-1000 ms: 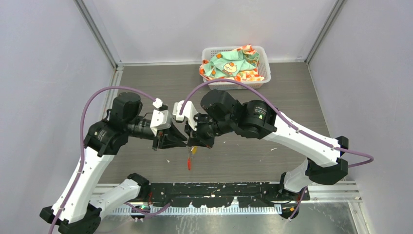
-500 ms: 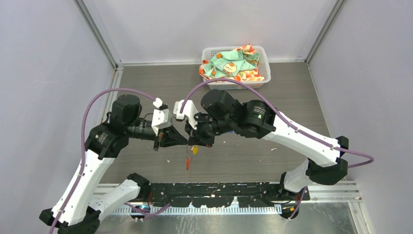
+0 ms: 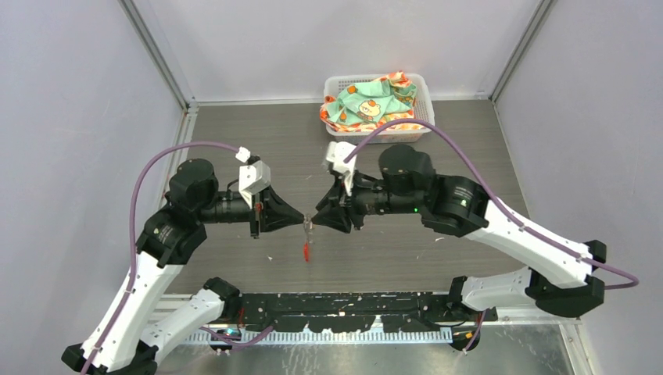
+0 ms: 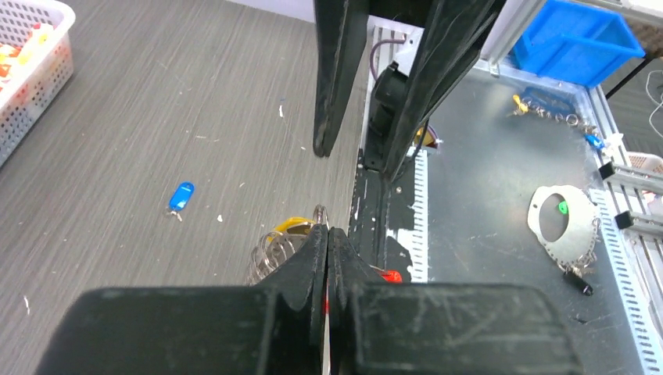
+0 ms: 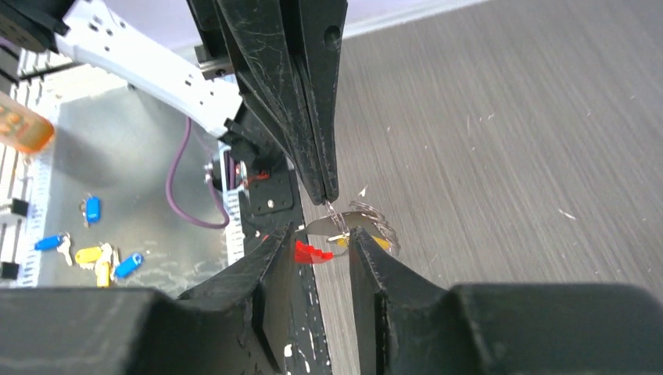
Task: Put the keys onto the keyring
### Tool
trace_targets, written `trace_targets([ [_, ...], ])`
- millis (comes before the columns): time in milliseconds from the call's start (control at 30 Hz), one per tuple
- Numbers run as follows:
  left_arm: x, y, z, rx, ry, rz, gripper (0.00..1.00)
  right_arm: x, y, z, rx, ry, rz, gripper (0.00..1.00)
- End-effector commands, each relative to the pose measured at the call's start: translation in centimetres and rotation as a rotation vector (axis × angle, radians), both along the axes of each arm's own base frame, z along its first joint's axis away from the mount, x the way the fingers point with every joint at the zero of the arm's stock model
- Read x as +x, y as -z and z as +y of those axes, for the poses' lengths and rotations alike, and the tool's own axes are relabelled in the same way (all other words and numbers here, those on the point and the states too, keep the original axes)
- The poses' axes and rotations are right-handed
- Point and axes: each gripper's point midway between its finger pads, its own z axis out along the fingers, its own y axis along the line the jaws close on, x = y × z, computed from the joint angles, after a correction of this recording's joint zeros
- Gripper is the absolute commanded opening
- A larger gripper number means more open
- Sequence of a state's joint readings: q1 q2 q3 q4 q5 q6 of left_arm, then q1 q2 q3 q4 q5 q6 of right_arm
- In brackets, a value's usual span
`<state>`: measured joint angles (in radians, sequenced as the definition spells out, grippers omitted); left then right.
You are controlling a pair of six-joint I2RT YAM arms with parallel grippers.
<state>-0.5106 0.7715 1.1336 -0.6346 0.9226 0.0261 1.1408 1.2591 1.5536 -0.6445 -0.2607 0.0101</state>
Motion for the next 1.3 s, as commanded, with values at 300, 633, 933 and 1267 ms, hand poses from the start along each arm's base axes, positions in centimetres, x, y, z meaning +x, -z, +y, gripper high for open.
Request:
trace_targets([
  [300,-0.8,-4.4,-0.9,-0.138,0.045,0.031,0.0,-0.2,-4.8,-1.0,0.284,0.011,-0.002,0.47],
  [633,-1.9,-4.7,-0.8,-0.122,0.124,-0.012,0.0,-0.1,-3.9,-0.6,0.296,-0.069,0.056,0.44],
  [933,-2.0,-5.0,-0.8,-0.124,0.126,-0.023,0.0,-1.5,-3.5,-0.3,0.292,-0.188,0.104,0.37],
  [1267,-2.1,-4.7,-0.6,-0.105,0.132,-0.055,0.0,0.0,0.2,-0.1,0.199,-0.113,0.127,0.35],
])
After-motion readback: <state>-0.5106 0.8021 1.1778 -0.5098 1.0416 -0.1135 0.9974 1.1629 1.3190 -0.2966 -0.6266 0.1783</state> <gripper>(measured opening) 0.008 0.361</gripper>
